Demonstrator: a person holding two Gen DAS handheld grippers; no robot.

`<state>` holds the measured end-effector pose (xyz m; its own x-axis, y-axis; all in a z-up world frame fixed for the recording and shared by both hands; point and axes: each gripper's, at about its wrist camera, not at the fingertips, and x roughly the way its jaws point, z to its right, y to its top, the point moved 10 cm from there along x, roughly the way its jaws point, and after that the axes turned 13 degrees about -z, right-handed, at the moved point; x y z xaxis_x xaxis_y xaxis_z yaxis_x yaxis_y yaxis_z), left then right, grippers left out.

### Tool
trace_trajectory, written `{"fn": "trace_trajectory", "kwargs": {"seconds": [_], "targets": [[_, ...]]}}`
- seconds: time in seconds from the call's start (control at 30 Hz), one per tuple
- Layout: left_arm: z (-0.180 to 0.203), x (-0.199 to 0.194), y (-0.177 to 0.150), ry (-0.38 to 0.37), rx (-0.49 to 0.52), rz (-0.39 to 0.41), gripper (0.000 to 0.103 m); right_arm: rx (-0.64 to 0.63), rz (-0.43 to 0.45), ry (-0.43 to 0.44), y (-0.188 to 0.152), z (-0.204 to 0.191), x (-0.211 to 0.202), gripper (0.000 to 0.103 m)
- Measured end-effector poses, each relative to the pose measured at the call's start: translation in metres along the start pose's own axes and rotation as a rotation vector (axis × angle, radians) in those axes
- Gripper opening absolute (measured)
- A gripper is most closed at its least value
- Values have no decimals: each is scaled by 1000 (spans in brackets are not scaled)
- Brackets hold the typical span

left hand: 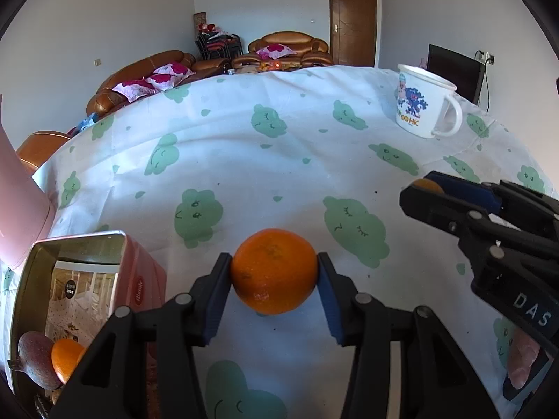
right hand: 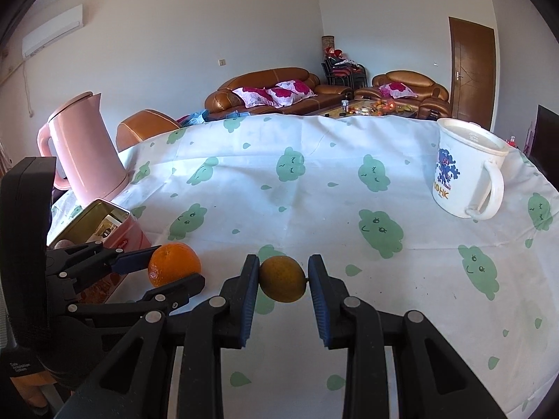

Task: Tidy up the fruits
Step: 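Lift and carry the yellow citrus with the right tool while the left tool carries the orange toward the tin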

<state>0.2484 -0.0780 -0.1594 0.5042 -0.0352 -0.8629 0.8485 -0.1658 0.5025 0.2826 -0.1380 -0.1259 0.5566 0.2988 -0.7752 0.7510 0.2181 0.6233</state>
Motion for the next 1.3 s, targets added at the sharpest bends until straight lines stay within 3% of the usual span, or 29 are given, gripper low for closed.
{"fn": "trace_trajectory", "kwargs": {"seconds": [1.3], "targets": [[-17,-50,6,32,-65,237,50,-66,186,8,5,-13,-39,31]]}}
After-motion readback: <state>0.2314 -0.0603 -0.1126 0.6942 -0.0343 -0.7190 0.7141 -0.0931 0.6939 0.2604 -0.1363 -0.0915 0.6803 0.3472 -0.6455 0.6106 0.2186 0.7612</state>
